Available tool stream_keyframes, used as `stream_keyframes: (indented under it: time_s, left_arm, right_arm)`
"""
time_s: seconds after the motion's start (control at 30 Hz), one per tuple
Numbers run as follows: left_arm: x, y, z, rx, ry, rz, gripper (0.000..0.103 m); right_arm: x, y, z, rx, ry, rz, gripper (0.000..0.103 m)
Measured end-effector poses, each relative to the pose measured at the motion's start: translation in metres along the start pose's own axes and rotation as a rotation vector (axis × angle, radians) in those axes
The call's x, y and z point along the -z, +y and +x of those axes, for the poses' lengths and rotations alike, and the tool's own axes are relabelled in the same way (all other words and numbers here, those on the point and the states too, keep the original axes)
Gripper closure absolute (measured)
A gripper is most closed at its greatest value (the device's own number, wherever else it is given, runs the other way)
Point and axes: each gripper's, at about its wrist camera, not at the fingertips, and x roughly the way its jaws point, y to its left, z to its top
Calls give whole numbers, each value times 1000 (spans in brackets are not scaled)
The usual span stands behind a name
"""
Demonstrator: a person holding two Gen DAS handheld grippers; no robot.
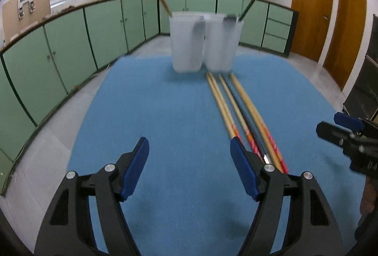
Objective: Organize utensils
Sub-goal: 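Move the right tool back to the mat and close on a red-patterned chopstick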
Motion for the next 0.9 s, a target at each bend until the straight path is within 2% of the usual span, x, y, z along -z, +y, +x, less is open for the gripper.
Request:
stream_keyframes:
  time_s: [0.37,0.67,0.77,0.83,0.9]
  left_arm:
    - [18,1,8,-33,47,-13,34]
    - [17,-8,12,-48,58,4,34]
    - [16,-11,12,-48,59,13,34]
    - [16,-13,12,-45,61,16,34]
    - [16,-15,13,-40,61,20,34]
  right_arm:
    - [31,25,22,4,101,-55,42]
    - [34,37,28,39,119,-97,53]
    - [34,39,28,40,119,-108,62]
    - [33,40,29,34,118,-113,74]
    - [33,41,30,15,119,-119,91]
